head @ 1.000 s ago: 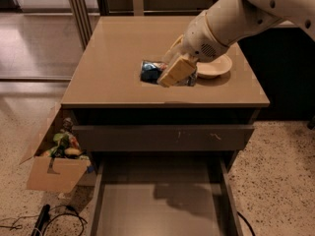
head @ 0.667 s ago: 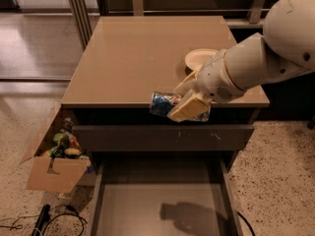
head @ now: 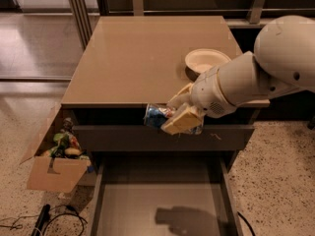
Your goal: Place redbull can into middle drawer
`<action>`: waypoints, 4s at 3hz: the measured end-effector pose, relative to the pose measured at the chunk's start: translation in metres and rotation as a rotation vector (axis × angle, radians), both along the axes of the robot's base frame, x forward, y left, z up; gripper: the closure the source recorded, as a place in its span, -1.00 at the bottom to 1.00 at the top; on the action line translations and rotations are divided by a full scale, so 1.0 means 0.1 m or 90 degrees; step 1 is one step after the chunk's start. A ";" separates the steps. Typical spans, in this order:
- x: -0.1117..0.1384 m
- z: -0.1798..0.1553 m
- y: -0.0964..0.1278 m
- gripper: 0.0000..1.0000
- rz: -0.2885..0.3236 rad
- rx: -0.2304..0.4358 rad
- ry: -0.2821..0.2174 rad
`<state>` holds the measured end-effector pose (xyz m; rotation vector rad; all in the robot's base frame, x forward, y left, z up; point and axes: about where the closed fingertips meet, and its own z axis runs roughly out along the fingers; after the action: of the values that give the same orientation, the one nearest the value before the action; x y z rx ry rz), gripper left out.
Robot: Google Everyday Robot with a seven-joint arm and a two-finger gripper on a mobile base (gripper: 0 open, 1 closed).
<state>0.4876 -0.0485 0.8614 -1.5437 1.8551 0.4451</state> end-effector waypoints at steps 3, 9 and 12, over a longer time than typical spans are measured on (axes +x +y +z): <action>-0.63 -1.50 0.59 1.00 -0.039 0.105 0.079; -0.23 -2.95 0.22 1.00 -0.050 0.056 0.077; 0.16 -3.81 0.32 1.00 -0.053 0.100 0.038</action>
Offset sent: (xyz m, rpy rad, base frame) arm -0.0716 0.0790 -0.1792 0.2260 0.1504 -0.0905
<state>0.5037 -0.0170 0.4799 -1.3569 1.8749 0.5898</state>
